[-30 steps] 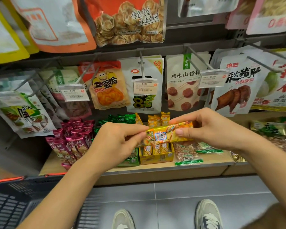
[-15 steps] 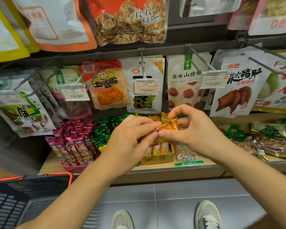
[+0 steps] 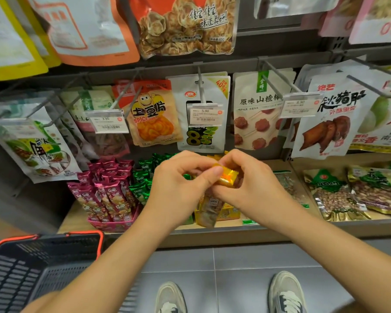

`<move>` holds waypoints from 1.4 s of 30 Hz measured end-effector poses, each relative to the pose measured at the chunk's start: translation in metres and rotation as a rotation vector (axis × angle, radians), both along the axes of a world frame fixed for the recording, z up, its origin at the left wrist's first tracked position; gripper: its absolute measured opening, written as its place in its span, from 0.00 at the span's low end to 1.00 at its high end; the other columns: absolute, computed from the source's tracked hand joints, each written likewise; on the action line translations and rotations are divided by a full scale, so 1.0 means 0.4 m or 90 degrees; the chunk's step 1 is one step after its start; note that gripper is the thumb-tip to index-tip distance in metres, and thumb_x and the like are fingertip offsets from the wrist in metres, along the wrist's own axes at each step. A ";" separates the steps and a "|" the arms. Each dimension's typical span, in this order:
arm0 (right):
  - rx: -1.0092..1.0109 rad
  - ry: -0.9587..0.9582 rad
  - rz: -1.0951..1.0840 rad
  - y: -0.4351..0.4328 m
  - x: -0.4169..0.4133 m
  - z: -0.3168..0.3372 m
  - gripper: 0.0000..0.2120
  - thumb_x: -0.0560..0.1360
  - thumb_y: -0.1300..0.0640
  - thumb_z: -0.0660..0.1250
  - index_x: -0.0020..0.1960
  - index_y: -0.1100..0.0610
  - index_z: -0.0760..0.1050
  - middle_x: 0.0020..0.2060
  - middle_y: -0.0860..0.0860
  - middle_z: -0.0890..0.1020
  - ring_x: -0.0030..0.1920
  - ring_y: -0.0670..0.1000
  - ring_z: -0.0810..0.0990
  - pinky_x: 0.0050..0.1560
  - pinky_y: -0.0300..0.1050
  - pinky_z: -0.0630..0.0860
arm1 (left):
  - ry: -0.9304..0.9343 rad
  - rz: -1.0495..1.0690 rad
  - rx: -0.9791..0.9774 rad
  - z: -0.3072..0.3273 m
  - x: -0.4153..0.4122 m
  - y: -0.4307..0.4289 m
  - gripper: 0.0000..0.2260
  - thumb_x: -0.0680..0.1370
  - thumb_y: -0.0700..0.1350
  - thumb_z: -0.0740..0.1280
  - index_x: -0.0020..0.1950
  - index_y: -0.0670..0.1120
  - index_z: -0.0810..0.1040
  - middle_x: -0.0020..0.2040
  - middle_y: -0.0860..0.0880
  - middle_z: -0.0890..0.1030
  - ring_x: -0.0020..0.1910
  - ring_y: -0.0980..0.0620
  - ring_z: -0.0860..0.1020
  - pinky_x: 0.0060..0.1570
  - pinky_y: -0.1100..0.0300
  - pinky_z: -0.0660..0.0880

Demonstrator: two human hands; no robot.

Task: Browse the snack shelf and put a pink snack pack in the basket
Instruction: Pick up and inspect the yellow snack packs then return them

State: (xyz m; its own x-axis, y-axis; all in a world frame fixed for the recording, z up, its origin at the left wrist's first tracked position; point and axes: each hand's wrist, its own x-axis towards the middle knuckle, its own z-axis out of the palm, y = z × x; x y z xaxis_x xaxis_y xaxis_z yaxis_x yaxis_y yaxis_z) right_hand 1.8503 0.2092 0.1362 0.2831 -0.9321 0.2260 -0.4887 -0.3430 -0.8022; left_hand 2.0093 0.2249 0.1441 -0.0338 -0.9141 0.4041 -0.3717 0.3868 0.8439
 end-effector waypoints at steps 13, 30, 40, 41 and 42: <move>0.104 0.002 0.155 -0.010 -0.010 -0.017 0.13 0.75 0.44 0.68 0.47 0.54 0.74 0.34 0.48 0.76 0.33 0.49 0.77 0.36 0.53 0.78 | 0.312 -0.055 0.167 0.017 0.087 -0.020 0.06 0.73 0.39 0.69 0.45 0.49 0.83 0.40 0.48 0.82 0.40 0.52 0.81 0.37 0.60 0.80; 0.304 0.059 0.242 -0.040 -0.107 0.005 0.21 0.74 0.36 0.57 0.55 0.51 0.74 0.36 0.53 0.78 0.30 0.48 0.76 0.30 0.41 0.75 | 0.447 0.114 0.248 -0.009 0.131 -0.074 0.06 0.75 0.41 0.70 0.41 0.47 0.87 0.40 0.49 0.84 0.40 0.56 0.82 0.42 0.62 0.79; 0.281 -0.053 0.185 0.005 -0.025 -0.018 0.15 0.79 0.40 0.53 0.46 0.51 0.69 0.35 0.54 0.77 0.27 0.47 0.73 0.28 0.38 0.69 | 0.503 0.032 0.266 -0.038 0.078 -0.070 0.17 0.71 0.42 0.72 0.59 0.40 0.75 0.44 0.48 0.84 0.45 0.53 0.83 0.45 0.62 0.79; 0.292 -0.058 0.184 0.007 -0.020 -0.018 0.15 0.79 0.40 0.53 0.47 0.50 0.69 0.36 0.54 0.76 0.27 0.46 0.73 0.29 0.38 0.70 | 0.499 0.016 0.284 -0.040 0.069 -0.066 0.17 0.70 0.42 0.72 0.57 0.40 0.76 0.45 0.47 0.84 0.46 0.52 0.83 0.44 0.61 0.79; 0.301 -0.064 0.182 0.009 -0.015 -0.019 0.15 0.78 0.40 0.53 0.49 0.50 0.70 0.38 0.55 0.76 0.28 0.44 0.74 0.30 0.38 0.71 | 0.484 0.000 0.306 -0.044 0.059 -0.060 0.16 0.70 0.42 0.73 0.56 0.40 0.77 0.47 0.46 0.84 0.47 0.50 0.84 0.43 0.61 0.79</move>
